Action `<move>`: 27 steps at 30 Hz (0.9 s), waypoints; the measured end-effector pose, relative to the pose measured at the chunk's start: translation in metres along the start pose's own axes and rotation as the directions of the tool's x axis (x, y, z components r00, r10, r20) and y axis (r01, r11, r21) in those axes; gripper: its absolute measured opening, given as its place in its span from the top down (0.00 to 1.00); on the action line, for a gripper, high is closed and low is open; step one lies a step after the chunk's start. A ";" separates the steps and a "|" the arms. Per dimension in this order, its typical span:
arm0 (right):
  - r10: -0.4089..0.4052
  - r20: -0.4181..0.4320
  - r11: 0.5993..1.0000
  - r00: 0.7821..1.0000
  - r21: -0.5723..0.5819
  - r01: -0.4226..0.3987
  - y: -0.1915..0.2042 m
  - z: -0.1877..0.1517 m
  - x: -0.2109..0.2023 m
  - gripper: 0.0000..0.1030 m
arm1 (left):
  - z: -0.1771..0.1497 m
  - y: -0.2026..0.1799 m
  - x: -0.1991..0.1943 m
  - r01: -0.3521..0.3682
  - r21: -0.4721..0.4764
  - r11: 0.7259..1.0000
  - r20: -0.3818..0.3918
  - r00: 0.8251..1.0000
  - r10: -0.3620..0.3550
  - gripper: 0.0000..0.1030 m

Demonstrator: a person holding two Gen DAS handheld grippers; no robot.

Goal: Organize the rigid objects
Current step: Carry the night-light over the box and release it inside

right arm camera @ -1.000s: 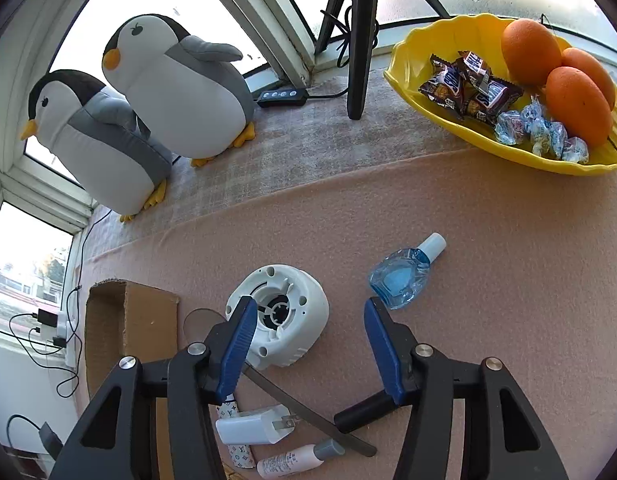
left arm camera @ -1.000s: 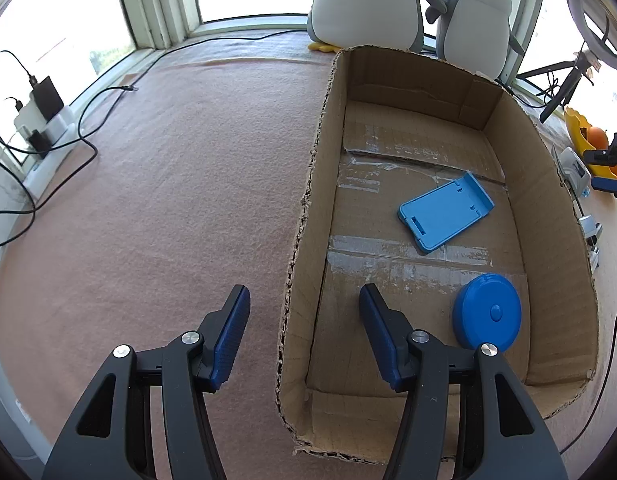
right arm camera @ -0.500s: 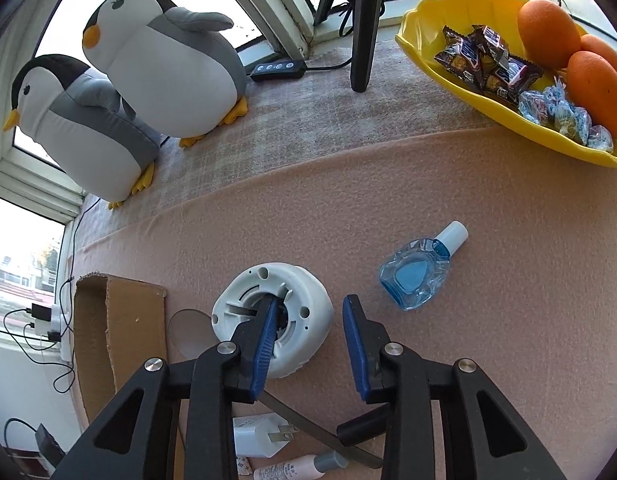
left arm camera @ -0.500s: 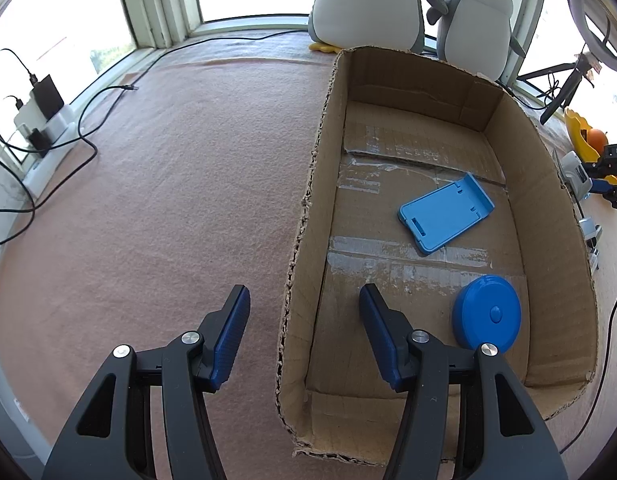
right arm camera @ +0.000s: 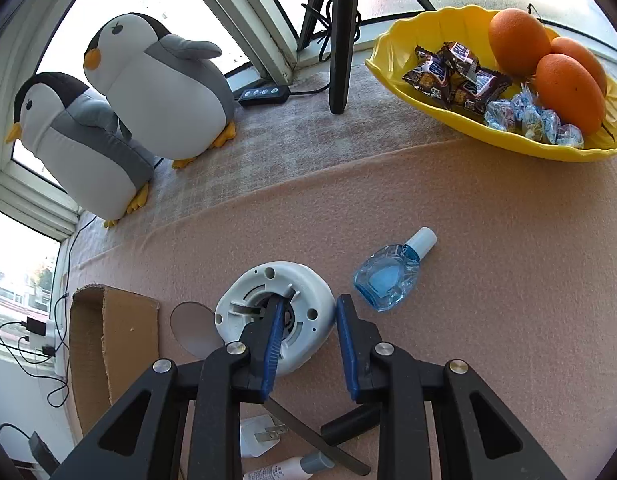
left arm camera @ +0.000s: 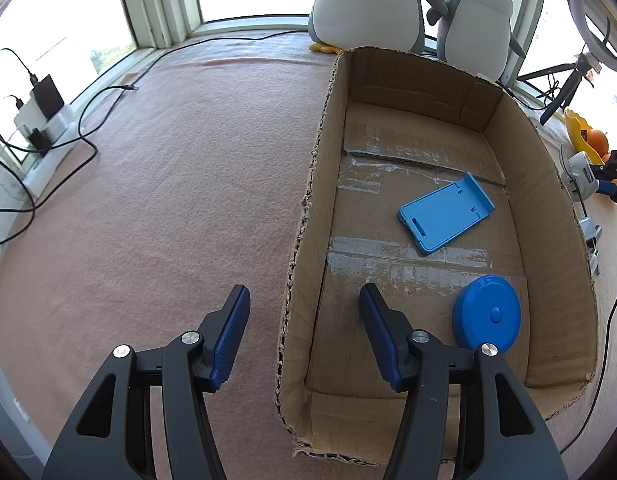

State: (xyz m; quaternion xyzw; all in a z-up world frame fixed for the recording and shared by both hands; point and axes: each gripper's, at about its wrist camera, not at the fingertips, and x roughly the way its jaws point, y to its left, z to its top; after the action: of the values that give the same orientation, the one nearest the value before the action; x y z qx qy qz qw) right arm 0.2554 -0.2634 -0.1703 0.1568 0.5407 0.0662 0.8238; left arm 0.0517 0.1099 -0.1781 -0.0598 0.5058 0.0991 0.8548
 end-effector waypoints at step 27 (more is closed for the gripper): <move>0.031 0.162 0.972 0.986 -0.237 0.008 0.077 -0.008 -0.072 0.77 | 0.001 0.002 0.000 0.009 -0.007 1.000 0.002 1.000 -0.009 0.44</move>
State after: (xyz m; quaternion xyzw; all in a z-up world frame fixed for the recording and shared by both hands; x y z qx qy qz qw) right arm 0.2235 -0.2099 -0.0849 0.0656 0.4583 0.1218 0.8780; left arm 0.0522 0.1118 -0.1778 -0.0651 0.5044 0.0973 0.8555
